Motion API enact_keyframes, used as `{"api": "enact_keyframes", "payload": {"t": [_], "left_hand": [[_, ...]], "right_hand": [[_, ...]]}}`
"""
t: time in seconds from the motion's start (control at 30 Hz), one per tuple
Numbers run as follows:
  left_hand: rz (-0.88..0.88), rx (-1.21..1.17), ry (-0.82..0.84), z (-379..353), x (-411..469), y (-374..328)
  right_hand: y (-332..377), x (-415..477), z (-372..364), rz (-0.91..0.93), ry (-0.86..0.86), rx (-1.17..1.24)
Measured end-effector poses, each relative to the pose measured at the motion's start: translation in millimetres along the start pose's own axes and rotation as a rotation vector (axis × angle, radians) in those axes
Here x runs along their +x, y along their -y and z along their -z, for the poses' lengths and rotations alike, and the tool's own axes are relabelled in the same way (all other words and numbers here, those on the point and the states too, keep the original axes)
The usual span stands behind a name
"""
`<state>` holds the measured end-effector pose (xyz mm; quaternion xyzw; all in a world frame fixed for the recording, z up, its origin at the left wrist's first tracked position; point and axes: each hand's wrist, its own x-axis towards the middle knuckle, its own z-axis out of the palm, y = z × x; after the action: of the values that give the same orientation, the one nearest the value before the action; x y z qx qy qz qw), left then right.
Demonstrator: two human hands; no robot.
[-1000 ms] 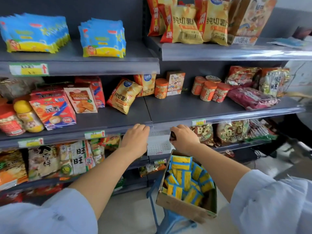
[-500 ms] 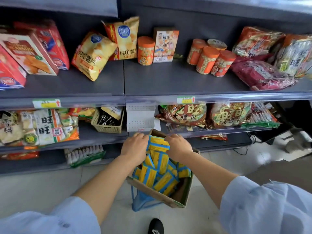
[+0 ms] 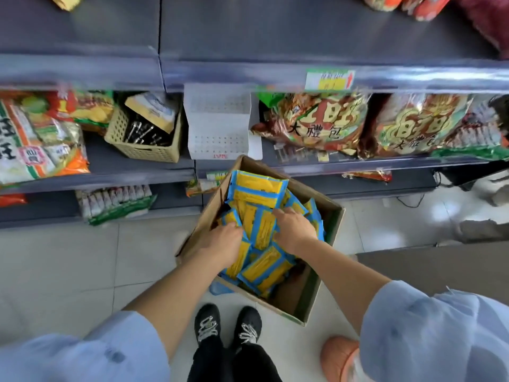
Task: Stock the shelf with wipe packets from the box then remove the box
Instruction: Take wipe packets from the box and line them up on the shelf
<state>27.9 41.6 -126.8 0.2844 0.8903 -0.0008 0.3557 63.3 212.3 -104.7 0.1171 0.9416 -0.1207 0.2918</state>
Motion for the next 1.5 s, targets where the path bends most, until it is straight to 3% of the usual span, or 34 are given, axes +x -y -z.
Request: {"api": "enact_keyframes", "payload": {"t": [0.23, 0.37, 0.5, 0.67, 0.8, 0.9, 1.07, 1.2, 1.33, 1.4, 1.5], "left_hand": [[-0.042, -0.108, 0.105, -34.8, 35.3, 8.7], [0.021, -0.112, 0.163, -29.4, 25.7, 9.1], [0.116, -0.168, -0.046, -14.1, 6.5, 8.3], [0.119, -0.409, -0.295, 0.4, -4.8, 9.1], [0.23, -0.64, -0.289, 7.8, -3.5, 9.0], [0.274, -0.821, -0.24, 10.5, -5.2, 5.1], [0.193, -0.673, -0.304, 18.3, -17.2, 10.5], [0.131, -0.708, -0.356, 28.6, -22.4, 13.6], [0.123, -0.773, -0.253, 49.3, -36.9, 10.0], [0.139, -0.708, -0.141, 59.8, -45.8, 12.4], [0.095, -0.641, -0.103, 77.1, -59.1, 18.1]], "right_hand": [[6.3, 31.6, -38.8, -0.177, -0.204, 0.413], [7.8, 25.6, -36.9, -0.068, -0.246, 0.283], [12.9, 11.2, -25.0, 0.096, -0.269, 0.082], [3.6, 5.4, -9.9, -0.009, -0.173, 0.39], [-3.1, -4.3, -1.6, 0.002, 0.014, 0.378], [-4.1, -9.6, -0.1, 0.015, -0.062, 0.276], [-5.6, -18.8, 7.9, 0.023, -0.2, 0.045], [-0.9, -24.0, 21.9, -0.002, -0.239, 0.122], [12.2, -34.9, 44.7, -0.007, -0.28, 0.139], [19.6, -40.3, 57.8, -0.033, -0.304, 0.187], [32.7, -46.8, 78.8, -0.047, -0.336, 0.278]]}}
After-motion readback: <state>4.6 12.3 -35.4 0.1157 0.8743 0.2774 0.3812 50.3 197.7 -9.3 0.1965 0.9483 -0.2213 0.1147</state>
